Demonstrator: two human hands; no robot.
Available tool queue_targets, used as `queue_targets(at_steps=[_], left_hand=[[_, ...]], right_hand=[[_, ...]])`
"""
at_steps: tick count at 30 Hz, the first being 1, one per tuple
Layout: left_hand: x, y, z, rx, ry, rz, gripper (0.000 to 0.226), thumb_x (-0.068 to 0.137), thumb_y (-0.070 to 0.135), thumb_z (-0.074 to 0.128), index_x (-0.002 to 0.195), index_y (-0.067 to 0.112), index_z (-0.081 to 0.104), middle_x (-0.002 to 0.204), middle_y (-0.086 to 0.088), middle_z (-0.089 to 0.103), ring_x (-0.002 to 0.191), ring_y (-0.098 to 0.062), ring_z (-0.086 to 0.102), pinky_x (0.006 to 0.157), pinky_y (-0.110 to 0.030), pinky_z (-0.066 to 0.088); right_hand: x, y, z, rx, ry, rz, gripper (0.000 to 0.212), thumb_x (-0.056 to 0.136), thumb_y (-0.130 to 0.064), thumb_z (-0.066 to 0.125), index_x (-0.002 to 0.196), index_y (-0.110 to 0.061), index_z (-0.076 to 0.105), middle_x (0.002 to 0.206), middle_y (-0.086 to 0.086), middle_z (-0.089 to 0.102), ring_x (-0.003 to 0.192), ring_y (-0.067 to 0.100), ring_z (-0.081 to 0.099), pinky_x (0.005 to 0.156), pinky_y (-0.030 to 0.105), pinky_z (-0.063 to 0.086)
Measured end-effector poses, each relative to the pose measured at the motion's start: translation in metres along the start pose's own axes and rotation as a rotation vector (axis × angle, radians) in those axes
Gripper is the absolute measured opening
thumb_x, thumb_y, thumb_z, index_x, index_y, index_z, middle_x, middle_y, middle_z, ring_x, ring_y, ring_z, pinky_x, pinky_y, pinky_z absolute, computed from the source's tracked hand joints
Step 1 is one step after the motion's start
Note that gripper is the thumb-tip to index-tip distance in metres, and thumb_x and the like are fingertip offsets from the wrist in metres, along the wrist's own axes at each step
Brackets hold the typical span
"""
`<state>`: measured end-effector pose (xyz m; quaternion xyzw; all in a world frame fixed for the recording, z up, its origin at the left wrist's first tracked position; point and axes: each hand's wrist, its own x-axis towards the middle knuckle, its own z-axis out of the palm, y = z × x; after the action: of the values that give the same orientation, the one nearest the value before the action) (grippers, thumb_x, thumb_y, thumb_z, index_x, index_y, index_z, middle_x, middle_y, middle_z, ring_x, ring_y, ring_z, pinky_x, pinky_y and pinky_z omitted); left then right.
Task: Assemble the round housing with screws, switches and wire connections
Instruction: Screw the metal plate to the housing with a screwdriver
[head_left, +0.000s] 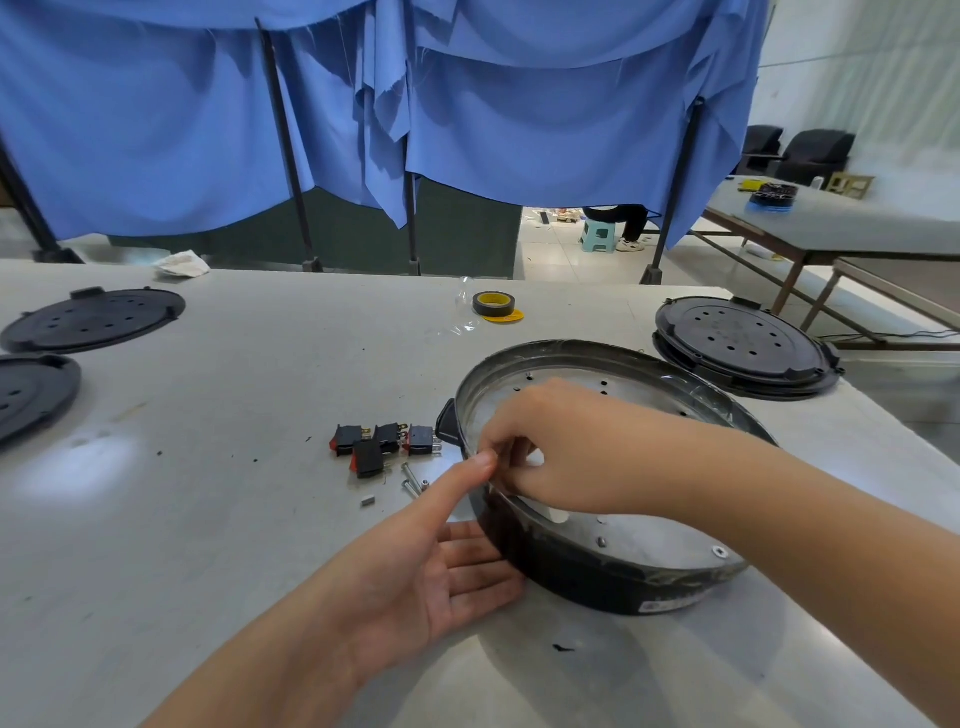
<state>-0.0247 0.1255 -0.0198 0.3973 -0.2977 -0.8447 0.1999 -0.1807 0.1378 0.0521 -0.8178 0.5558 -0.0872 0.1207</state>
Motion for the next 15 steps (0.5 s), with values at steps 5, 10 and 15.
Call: queue_targets(at_steps=[5, 10, 15], left_hand=[[0.0014, -0.0005, -0.0010, 0.002, 0.011, -0.001, 0.082, 0.054, 0.046, 0.083, 0.113, -0.007, 0.061, 0.102, -0.025, 0.072, 0.089, -0.033, 0.073, 0.074, -0.038, 0.061], [0.0026, -0.0003, -0.0014, 0.007, 0.019, 0.005, 0.082, 0.054, 0.048, 0.082, 0.113, -0.006, 0.061, 0.104, -0.024, 0.071, 0.091, -0.032, 0.072, 0.078, -0.039, 0.061], [0.0023, -0.0009, -0.0014, 0.001, 0.018, 0.009, 0.084, 0.054, 0.046, 0.083, 0.115, -0.007, 0.059, 0.104, -0.025, 0.071, 0.091, -0.033, 0.072, 0.077, -0.039, 0.061]], right_hand=[[0.0050, -0.0031, -0.0014, -0.122, -0.036, 0.021, 0.013, 0.087, -0.019, 0.058, 0.076, -0.024, 0.063, 0.076, -0.006, 0.062, 0.075, 0.015, 0.058, 0.067, 0.029, 0.048], [0.0020, -0.0037, -0.0054, -0.072, -0.052, 0.026, 0.007, 0.088, -0.023, 0.061, 0.084, -0.025, 0.066, 0.082, -0.007, 0.064, 0.079, 0.012, 0.058, 0.073, 0.029, 0.049], [0.0000, -0.0031, -0.0031, -0.076, -0.042, 0.012, 0.013, 0.088, -0.014, 0.059, 0.084, -0.022, 0.069, 0.082, -0.004, 0.067, 0.079, 0.013, 0.060, 0.074, 0.032, 0.050]])
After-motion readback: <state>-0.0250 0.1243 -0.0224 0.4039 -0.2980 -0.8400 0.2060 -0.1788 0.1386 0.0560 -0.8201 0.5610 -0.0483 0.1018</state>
